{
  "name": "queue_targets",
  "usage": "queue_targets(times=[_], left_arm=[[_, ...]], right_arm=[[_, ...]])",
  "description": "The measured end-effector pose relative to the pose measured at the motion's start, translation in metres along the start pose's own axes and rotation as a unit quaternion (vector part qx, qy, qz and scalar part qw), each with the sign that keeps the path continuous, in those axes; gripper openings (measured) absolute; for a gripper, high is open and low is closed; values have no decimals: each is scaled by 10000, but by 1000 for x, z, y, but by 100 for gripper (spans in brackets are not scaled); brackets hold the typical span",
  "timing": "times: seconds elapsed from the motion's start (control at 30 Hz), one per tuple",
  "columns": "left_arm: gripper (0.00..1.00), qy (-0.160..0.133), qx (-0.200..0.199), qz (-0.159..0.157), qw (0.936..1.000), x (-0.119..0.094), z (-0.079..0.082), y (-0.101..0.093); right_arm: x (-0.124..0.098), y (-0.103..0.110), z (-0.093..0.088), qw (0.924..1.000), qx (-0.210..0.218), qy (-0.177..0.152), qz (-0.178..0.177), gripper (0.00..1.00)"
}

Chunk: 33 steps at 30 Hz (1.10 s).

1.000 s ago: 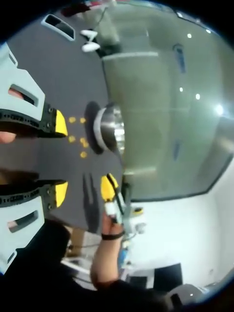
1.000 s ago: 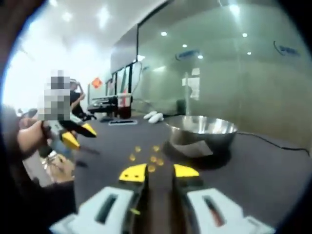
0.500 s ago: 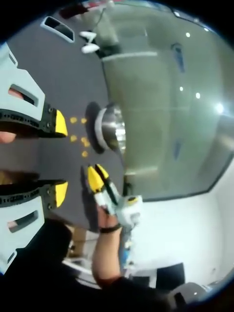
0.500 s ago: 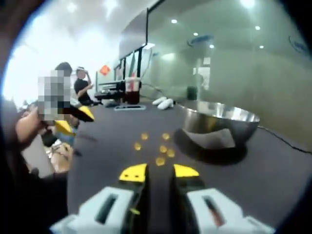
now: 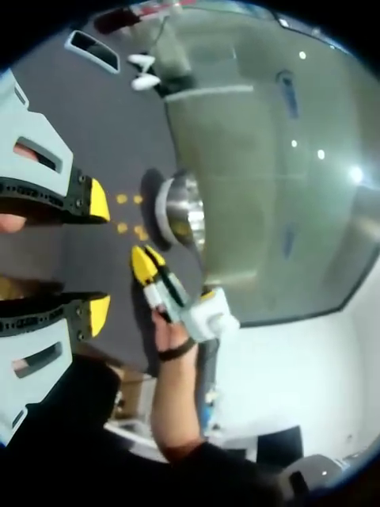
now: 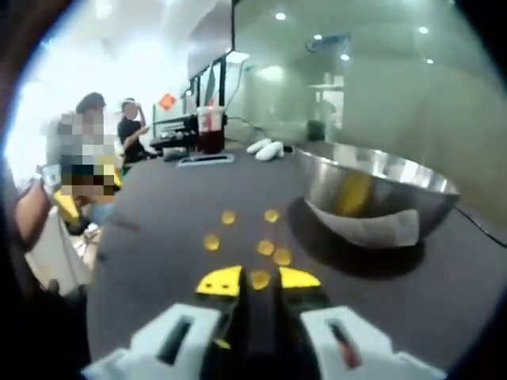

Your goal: Pick up the QQ candy scattered on the table and place it into the stainless steel bowl on the table

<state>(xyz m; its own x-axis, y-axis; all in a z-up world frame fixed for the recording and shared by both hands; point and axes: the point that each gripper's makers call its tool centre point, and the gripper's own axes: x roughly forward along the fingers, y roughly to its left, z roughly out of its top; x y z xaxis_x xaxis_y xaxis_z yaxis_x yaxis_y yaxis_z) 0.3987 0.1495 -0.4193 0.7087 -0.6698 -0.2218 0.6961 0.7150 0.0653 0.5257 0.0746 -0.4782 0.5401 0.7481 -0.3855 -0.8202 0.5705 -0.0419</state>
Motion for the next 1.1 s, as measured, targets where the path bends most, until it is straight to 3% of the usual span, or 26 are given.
queue_targets(times=[0.3,0.6,0.87,1.1], left_arm=[[36,44,-41,21,10000,1,-4,1],[36,65,-36,-5,10000,4,-6,2],[36,41,-21,-40,10000,7,-4,4],[36,51,-32,-58,10000,7,-7,4]], right_arm=[[1,0,0,9999,133,-61,39,10],[-18,-6,7,9989,313,-169,-296,9],[-49,-20,35,9953,374,-598,-659,9],[-70,-41,54,9871,527,-988,-1145,9]])
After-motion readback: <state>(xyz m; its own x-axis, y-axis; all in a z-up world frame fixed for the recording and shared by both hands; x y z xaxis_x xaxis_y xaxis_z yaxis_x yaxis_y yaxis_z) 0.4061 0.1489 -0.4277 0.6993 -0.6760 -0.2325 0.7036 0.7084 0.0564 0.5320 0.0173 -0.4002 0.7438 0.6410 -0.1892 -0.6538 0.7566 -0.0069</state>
